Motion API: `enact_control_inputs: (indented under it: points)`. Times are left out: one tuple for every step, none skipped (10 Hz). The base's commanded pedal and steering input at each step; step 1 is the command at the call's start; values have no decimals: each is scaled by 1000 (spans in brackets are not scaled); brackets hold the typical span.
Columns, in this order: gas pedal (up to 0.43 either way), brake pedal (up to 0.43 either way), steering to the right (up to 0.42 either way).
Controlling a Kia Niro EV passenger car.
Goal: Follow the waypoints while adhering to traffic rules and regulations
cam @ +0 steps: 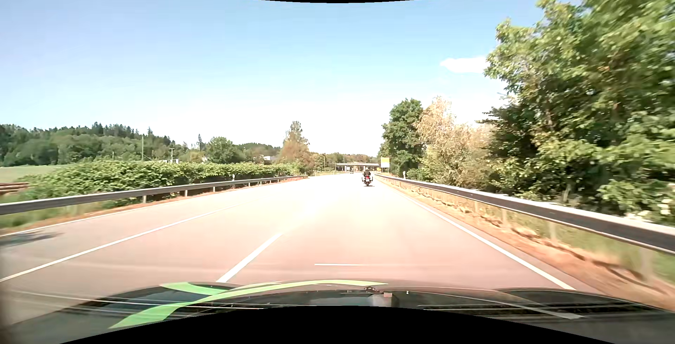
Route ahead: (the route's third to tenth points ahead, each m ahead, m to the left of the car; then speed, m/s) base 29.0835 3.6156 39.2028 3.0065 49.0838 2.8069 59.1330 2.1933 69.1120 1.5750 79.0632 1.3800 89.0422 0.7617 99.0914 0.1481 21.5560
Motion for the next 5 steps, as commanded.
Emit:
enact_control_inputs:
  points:
    - [87, 0, 1]
    - [118, 0, 1]
    - [138, 0, 1]
    - [150, 0, 1]
    - [169, 0, 2]
